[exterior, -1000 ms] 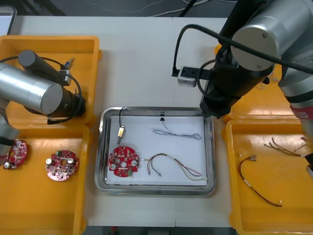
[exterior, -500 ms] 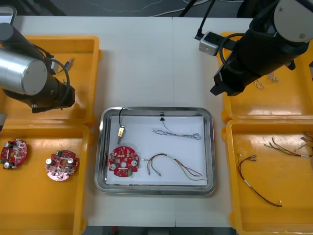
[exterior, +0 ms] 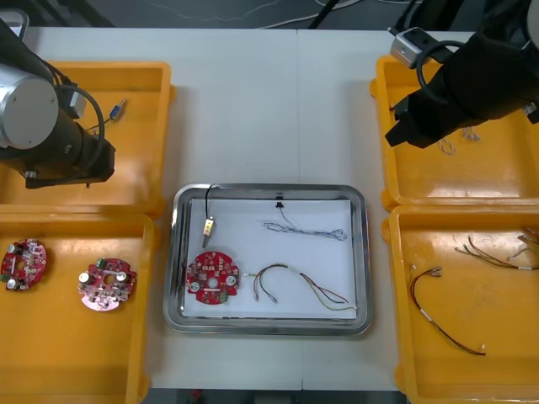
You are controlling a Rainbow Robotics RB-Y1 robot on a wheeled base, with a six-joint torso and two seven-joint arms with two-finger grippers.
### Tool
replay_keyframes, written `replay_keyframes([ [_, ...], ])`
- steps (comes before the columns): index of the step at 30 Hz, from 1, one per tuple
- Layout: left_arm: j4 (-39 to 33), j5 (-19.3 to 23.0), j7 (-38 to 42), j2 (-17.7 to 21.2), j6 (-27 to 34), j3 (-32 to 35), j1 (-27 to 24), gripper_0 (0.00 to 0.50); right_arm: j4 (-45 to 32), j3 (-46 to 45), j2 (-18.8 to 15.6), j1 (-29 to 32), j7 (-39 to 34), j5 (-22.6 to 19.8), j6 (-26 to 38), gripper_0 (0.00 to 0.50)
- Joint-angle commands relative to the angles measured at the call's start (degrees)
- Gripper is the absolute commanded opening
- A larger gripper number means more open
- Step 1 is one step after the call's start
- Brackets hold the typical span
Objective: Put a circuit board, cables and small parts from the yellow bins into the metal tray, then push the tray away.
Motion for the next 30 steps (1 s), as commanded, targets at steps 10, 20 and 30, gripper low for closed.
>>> replay_keyframes([
  [10, -9.7, 8.2, 4.4, -0.3, 1.0, 0.8, -1.8, 0.0, -12.2, -8.1, -6.9, 11.6, -11.8, 1.2, 0.2, 0.5],
  [20, -15.5, 7.9, 9.3, 0.0, 1.0, -4.8, -0.1, 0.0, -14.5, -16.3, -9.9, 20.0, -11.8, 0.6, 0.2, 0.5],
  [30, -21.0, 3.3, 14.5, 0.2, 1.0, -12.8, 2.0, 0.0, -15.2, -21.2, -11.0, 26.7, -11.9, 0.1, 0.2, 0.5],
])
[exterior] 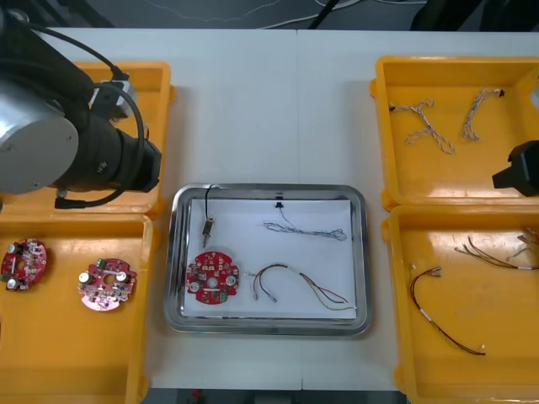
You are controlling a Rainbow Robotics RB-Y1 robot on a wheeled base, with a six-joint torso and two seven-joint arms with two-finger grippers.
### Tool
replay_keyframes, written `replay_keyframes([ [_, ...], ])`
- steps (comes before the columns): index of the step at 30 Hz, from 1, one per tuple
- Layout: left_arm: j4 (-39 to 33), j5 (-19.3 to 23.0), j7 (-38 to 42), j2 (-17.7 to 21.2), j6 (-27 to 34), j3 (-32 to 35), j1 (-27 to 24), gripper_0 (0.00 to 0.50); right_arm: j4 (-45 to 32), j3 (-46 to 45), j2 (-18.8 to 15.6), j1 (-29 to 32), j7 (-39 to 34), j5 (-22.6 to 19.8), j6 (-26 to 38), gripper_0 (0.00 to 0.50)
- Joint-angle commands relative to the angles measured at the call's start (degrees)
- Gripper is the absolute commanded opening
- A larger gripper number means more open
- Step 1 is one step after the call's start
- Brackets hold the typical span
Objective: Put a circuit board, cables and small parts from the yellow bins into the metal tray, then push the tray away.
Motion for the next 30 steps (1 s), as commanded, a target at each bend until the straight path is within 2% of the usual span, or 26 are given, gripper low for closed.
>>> replay_keyframes([
  [1, -4.5, -3.9, 8.0, 0.2, 0.4, -5.8, 1.4, 0.0, -2.5, -3.9, -2.5, 3.8, -1.9, -0.5, 0.2, 0.5],
  [10, -5.8, -5.1, 11.5, 0.2, 0.4, -11.9, 2.8, 0.0, -2.7, -6.6, -3.0, 8.4, -2.0, -1.0, 0.2, 0.5],
  [15, -5.7, -8.1, 12.2, 0.2, -1.2, -15.7, 3.2, 0.0, -2.7, -6.6, -2.9, 9.5, -2.0, -0.5, 0.2, 0.5],
  [23, -5.0, -10.3, 13.6, -0.6, -4.2, -21.0, 3.2, 0.0, -2.6, -6.5, -2.4, 10.3, -1.9, -0.7, 0.2, 0.5],
  [30, -3.0, -10.6, 13.8, -2.1, -4.6, -23.7, 2.2, 0.0, -2.6, -6.3, -2.3, 10.9, -2.1, -0.8, 0.2, 0.5],
])
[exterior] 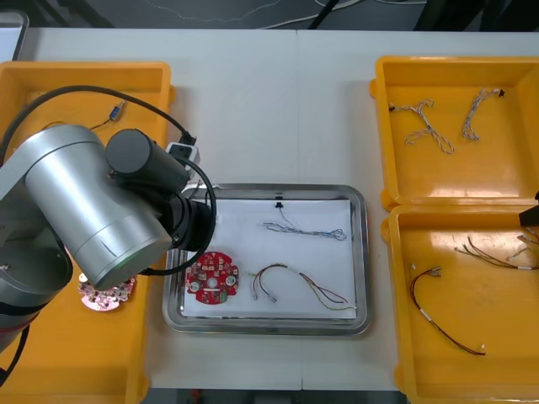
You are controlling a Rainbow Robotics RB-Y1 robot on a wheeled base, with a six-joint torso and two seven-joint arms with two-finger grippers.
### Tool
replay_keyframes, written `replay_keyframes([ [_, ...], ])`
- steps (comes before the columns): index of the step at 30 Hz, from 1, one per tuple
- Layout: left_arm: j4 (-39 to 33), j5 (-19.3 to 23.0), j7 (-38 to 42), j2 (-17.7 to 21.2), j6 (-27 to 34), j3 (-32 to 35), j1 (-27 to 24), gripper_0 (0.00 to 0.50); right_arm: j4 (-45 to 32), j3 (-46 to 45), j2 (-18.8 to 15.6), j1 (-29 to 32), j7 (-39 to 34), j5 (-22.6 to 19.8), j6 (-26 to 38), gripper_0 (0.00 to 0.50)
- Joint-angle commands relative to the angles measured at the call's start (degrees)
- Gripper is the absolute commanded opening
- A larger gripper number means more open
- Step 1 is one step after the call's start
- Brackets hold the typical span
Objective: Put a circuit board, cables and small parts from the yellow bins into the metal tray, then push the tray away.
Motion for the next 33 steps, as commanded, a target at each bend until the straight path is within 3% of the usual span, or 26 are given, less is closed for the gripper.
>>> replay_keyframes([
  [1, 0.6, -0.6, 5.6, -2.2, -0.8, -2.2, -0.5, 0.0, -1.8, -1.4, -1.8, 1.4, -2.0, -0.4, 0.2, 0.5],
  [16, 10.7, -2.1, 5.7, -6.3, -8.5, -6.2, -4.4, 0.0, -1.7, -1.4, -1.8, 2.1, -2.0, -0.7, 0.2, 0.5],
  [33, 12.9, -3.2, 6.1, -6.5, -10.8, -9.8, -4.9, 0.0, -1.7, -1.7, -1.8, 2.1, -1.8, -1.1, 0.2, 0.5],
])
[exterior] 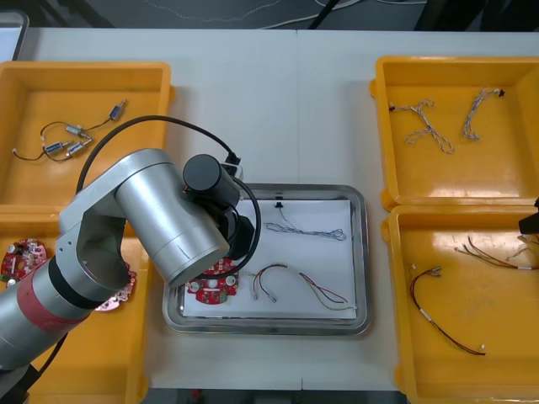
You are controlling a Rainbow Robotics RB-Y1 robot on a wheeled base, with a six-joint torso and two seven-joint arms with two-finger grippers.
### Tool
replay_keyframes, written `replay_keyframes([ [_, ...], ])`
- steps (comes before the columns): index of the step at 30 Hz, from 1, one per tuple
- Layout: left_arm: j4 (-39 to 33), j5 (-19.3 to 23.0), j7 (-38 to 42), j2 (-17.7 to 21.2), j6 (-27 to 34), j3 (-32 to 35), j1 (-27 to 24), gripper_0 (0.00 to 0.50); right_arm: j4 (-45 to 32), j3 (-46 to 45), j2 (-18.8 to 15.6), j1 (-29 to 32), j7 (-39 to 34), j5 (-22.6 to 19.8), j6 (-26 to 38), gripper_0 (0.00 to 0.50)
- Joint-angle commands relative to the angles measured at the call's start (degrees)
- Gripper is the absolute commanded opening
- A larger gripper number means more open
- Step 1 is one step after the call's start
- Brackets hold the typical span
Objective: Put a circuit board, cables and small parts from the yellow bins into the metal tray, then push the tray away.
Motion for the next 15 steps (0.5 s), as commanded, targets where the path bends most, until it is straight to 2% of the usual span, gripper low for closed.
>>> replay_keyframes([
  [1, -0.2, -0.9, 5.9, -1.3, -0.7, -1.5, -1.9, 0.0, -1.6, -1.7, -1.8, 0.8, -1.8, -0.6, 0.2, 0.5],
  [15, 3.8, -2.8, 5.9, -2.0, -5.0, -1.7, -2.0, 0.0, -1.6, -1.7, -1.8, 0.8, -1.8, -0.6, 0.2, 0.5],
])
